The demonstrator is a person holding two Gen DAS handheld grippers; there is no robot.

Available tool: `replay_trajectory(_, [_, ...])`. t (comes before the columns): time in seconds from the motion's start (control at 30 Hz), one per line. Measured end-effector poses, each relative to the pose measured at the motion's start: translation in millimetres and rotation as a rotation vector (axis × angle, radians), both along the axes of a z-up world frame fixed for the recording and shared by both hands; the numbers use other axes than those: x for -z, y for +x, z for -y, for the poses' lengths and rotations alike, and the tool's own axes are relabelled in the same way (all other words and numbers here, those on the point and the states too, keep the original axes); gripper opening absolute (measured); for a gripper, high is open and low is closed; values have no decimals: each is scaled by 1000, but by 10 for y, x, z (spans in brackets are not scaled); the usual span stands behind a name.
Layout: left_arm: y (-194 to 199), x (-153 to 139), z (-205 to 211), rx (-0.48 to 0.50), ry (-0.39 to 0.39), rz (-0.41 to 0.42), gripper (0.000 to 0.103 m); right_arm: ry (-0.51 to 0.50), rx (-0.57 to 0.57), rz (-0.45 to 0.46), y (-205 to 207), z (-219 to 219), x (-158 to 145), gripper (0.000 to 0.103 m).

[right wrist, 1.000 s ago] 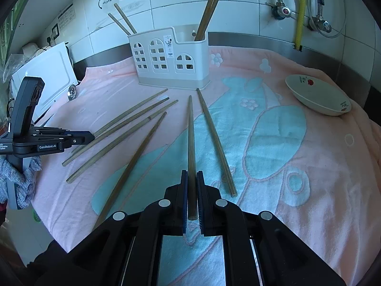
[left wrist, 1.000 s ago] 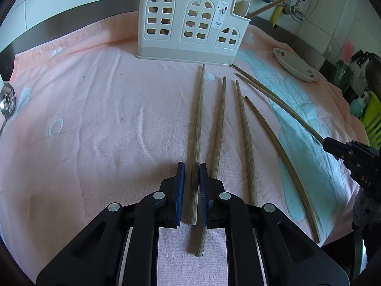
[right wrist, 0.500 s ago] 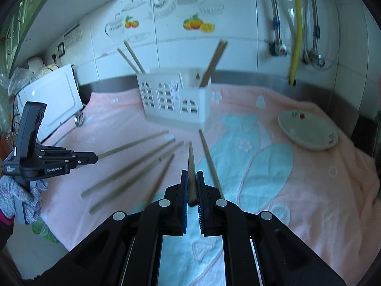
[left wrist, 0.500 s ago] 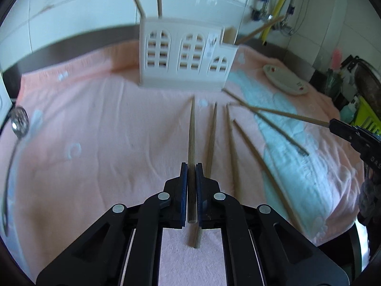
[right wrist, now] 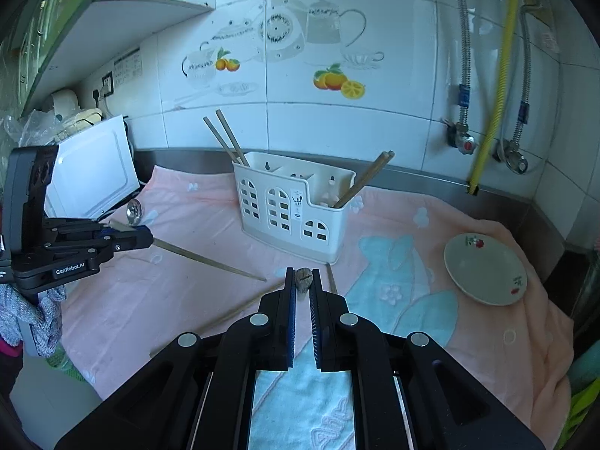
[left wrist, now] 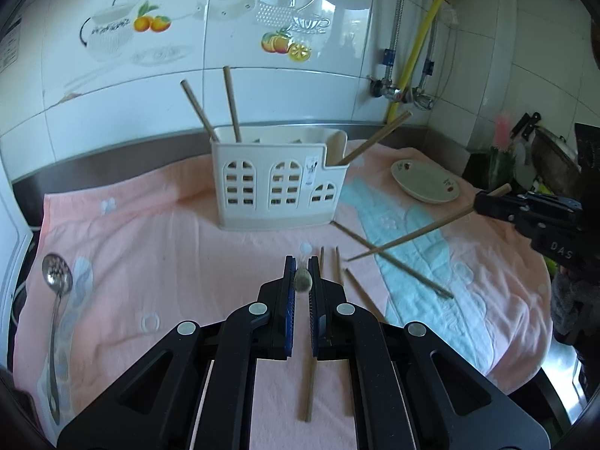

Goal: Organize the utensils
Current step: 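Lift both held chopsticks up toward the white caddy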

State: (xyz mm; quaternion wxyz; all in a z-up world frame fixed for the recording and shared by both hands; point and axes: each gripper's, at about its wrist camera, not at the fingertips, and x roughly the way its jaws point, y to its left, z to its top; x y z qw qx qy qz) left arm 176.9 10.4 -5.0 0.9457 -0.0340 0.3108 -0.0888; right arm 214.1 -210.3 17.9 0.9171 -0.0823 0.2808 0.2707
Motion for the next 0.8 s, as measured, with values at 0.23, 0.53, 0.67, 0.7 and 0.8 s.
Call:
replay_trajectory(0.23, [201,-163,-14,24,6,6,5,-15,-14,-13,207,-111,-211,7])
replay_trajectory(0.53, [411,-503,-50,48,24,20,5,1,-23,-30,543,-212,-689,7])
replay_trajectory(0.67, [470,-744,-75,52,20,50,5,-2,-20,-18,681,-254,-946,7])
replay_trajectory(0.7, [489,-837,-82,52,22,66,5,3,-16,-14,714,-260,-1017,7])
replay_trajectory(0.8, [538,-1077,-111,47,20,106,5,17,-12,-10,808,-276,-1178,7])
